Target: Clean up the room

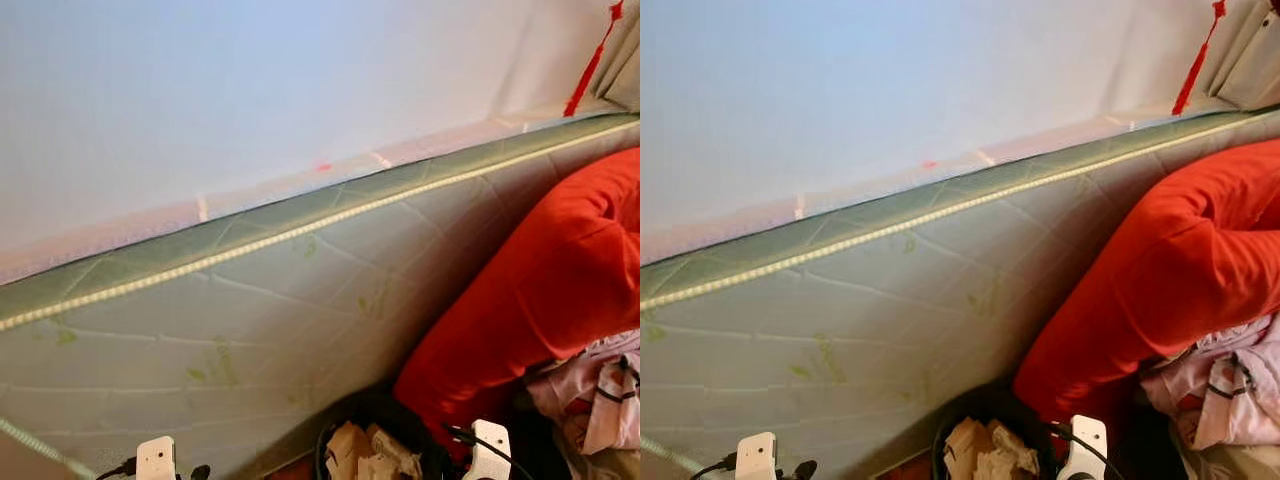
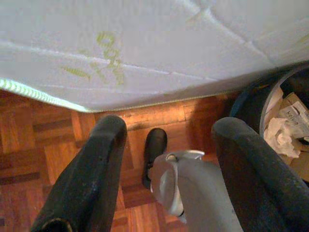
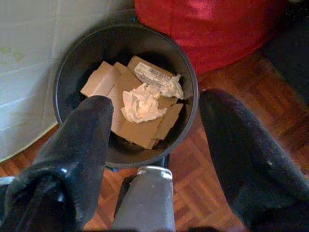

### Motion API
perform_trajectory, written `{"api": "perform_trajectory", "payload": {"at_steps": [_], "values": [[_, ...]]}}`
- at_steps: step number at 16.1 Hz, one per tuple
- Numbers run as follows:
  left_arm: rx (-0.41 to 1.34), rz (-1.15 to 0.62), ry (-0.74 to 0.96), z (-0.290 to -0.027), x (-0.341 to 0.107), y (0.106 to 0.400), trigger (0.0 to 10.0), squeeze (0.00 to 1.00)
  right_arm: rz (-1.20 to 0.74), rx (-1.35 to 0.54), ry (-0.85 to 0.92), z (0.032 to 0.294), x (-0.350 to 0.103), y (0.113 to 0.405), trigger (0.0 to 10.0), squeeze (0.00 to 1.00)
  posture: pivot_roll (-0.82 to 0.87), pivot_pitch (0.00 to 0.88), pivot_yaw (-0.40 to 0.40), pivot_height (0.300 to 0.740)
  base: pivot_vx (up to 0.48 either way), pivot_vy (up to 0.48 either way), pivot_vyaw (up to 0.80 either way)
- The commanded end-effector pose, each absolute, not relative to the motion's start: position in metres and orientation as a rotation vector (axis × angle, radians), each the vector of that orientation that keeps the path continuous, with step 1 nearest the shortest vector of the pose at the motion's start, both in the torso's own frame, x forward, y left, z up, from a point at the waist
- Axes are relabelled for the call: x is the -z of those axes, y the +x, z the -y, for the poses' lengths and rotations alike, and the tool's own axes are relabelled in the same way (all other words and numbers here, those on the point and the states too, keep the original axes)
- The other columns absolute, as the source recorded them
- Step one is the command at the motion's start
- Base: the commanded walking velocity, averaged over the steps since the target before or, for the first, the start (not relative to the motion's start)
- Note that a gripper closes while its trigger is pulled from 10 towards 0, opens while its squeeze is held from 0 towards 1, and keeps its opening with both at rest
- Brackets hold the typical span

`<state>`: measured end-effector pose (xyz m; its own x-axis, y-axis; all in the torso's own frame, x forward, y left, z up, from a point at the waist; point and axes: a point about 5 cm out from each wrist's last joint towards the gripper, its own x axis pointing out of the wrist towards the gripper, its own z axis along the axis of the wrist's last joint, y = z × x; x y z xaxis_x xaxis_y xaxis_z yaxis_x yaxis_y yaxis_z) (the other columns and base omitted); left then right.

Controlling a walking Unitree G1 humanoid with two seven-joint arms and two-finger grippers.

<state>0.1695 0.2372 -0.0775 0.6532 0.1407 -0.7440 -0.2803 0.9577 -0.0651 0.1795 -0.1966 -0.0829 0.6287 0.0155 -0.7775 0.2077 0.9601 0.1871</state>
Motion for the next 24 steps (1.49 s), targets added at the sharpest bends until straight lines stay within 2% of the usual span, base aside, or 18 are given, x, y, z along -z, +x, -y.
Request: {"api": "perform_trajectory", "payload": {"at_steps": [1,7,10,24], "values": [[-0.25,-0.871,-0.167,-0.244,0.081,0.159,10.0,0.0,-0.897,0.117,0.286,0.196,0.084,0.177,10.0,0.0,0.13,0.0,-0.04,0.74,-0.244,0.0,0.0],[-0.263,-0.872,-0.167,-0.253,0.08,0.156,10.0,0.0,-0.895,0.12,0.284,0.196,0.085,0.175,10.0,0.0,0.14,0.0,-0.043,0.74,-0.272,0.0,0.0],[-0.243,-0.873,-0.168,-0.238,0.081,0.162,10.0,0.0,-0.897,0.126,0.291,0.195,0.086,0.174,10.0,0.0,0.14,0.0,-0.043,0.74,-0.279,0.0,0.0],[-0.234,-0.878,-0.136,-0.237,0.081,0.164,10.0,0.0,-0.901,0.166,0.322,0.195,0.086,0.174,10.0,0.0,0.14,0.0,-0.052,0.74,0.0,-0.02,-0.06]]}}
